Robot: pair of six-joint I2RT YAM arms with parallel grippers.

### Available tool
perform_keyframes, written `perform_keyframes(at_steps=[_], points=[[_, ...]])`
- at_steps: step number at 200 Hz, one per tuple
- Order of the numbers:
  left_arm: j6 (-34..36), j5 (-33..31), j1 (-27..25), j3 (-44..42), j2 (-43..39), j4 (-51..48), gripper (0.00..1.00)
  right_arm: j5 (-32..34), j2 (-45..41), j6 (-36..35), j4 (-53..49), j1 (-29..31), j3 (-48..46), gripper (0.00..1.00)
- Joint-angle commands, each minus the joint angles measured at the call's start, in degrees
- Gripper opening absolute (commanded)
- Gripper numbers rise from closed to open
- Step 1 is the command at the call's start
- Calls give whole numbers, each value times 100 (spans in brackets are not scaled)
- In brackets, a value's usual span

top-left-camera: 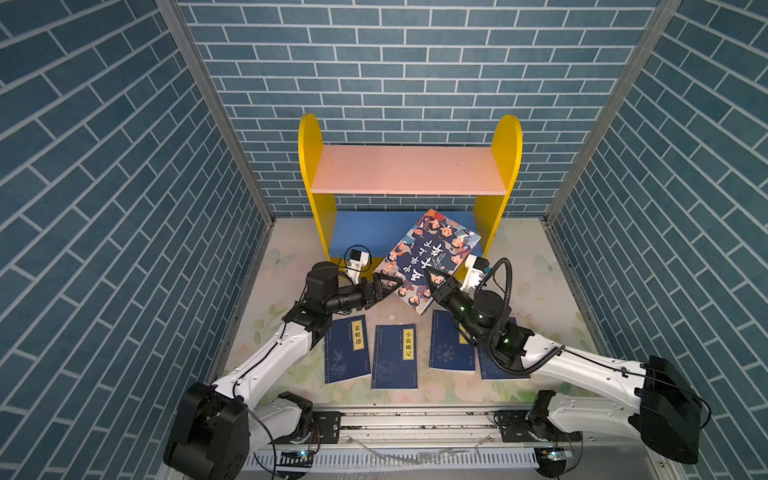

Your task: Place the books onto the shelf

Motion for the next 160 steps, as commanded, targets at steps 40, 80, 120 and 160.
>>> perform_keyframes(at_steps=[40,80,120,160], points=[[-371,-84,-150,311,259,1179,95,218,24,332,1546,-15,290,0],[-692,-25,-155,440,326,1389,85,238,156,522,1739,-11,207,0],[-777,-68,-164,601,493,1466,82,159,499,778,2229,-8,166,0],[-793,-149,-312,666,662,1619,74,150,709,899,2724,7,44,0]])
